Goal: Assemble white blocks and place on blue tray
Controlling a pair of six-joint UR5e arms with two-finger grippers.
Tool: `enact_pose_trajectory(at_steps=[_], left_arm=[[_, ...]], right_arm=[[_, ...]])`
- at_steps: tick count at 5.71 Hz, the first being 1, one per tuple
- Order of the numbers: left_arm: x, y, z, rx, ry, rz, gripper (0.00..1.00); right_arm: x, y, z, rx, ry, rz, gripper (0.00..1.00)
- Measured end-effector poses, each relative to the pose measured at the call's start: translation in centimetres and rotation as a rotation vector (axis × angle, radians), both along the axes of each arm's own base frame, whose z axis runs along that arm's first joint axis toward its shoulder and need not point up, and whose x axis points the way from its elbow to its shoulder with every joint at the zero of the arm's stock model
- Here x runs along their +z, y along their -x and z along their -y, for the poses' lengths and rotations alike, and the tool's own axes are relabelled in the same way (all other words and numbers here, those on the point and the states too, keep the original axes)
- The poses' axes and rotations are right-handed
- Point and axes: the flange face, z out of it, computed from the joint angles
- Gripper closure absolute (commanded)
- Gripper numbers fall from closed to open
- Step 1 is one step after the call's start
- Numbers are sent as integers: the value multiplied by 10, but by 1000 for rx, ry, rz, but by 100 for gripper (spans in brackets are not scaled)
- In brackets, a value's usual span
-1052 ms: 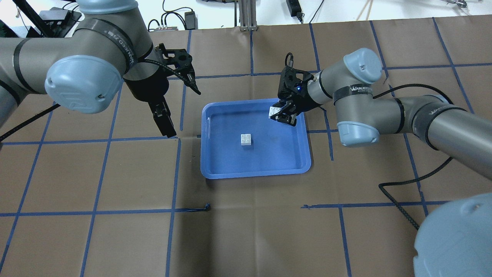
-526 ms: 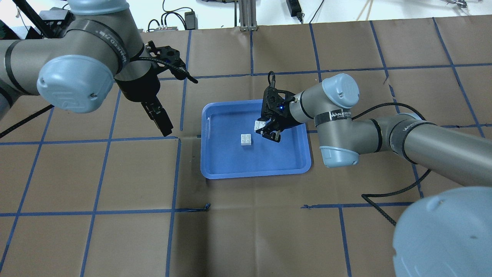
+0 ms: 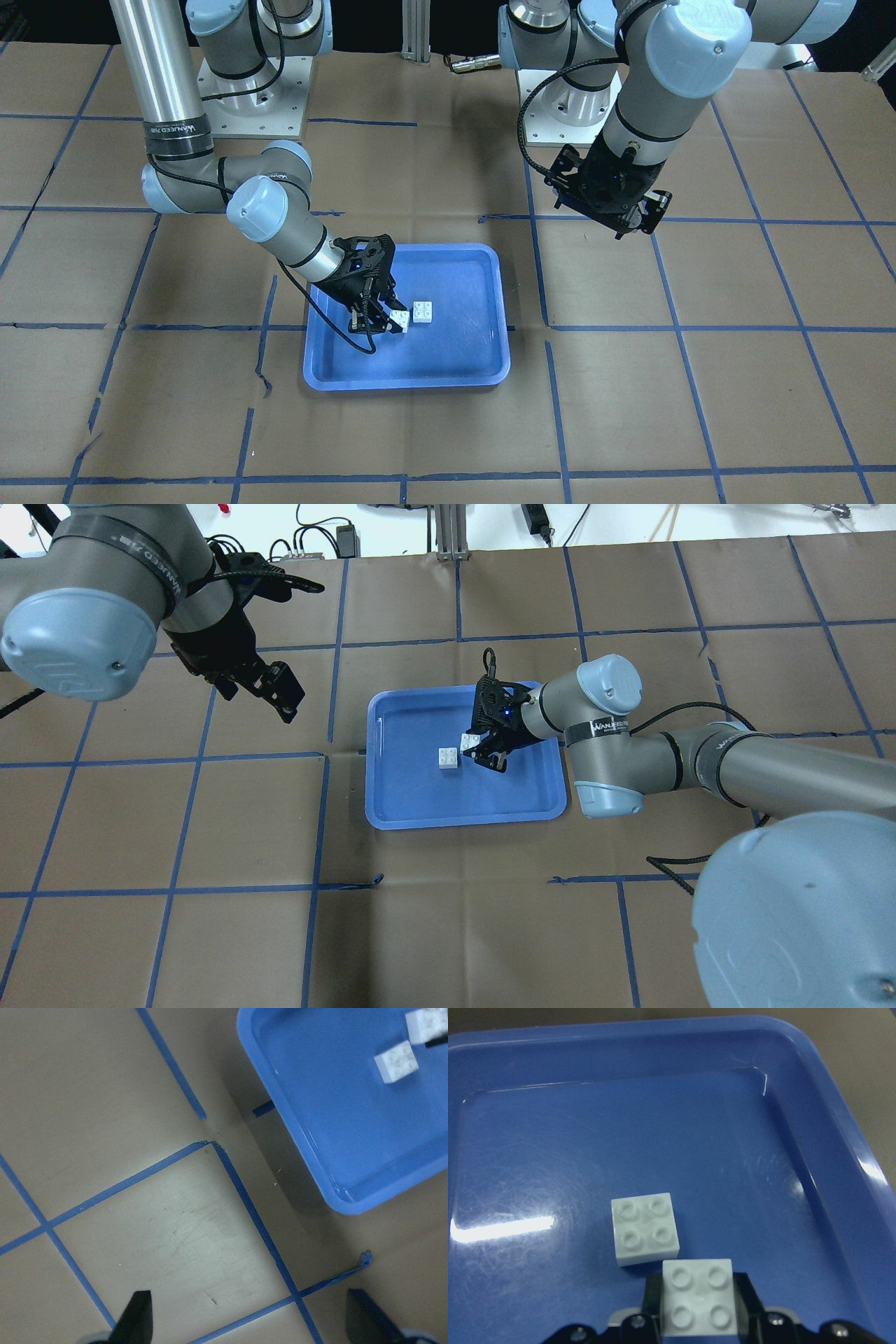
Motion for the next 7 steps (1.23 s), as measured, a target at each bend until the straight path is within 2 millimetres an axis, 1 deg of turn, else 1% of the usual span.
enact_pose_trajectory(at_steps=[2,3,5,7], left_arm=[[14,2,-1,238,27,12,1],[18,4,-4,287,23,14,1],[11,5,-9,255,0,15,1],[22,5,-7,278,30,12,1]], right_arm=[[-3,-6,-7,11,-11,0,71],[-4,-9,-10,18,-14,-1,71],[-6,-12,-13,22,-19,-1,71],[-4,-12,-14,21,-19,1,71]])
